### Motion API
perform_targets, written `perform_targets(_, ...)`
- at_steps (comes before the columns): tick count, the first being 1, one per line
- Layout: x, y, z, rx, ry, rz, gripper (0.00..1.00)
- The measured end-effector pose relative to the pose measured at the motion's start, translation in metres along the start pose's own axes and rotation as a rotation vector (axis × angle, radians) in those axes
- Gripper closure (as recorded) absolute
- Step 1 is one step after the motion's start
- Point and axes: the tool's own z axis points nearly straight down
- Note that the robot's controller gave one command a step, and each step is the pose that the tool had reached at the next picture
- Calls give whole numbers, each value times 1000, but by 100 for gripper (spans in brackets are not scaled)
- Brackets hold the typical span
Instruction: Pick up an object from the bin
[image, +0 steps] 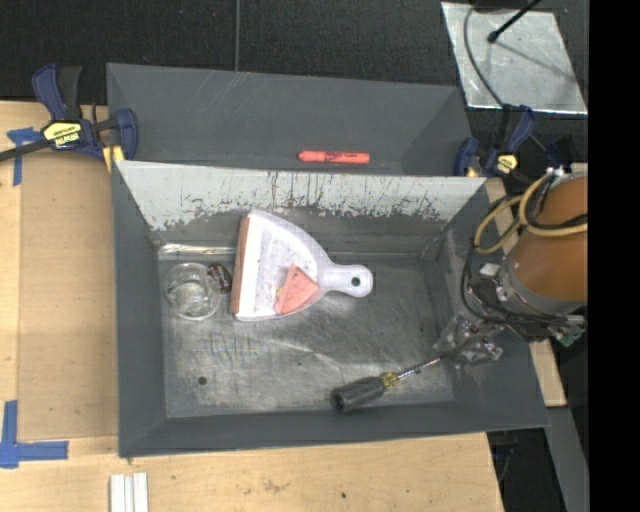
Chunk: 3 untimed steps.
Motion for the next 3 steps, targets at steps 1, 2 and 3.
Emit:
perform_targets(1, 17, 2, -30, -4, 4, -41, 100)
perform_targets(2, 8, -3, -39, 5, -2, -19, 100)
perform_targets(3, 6, 13, -7, 1, 0, 78, 100)
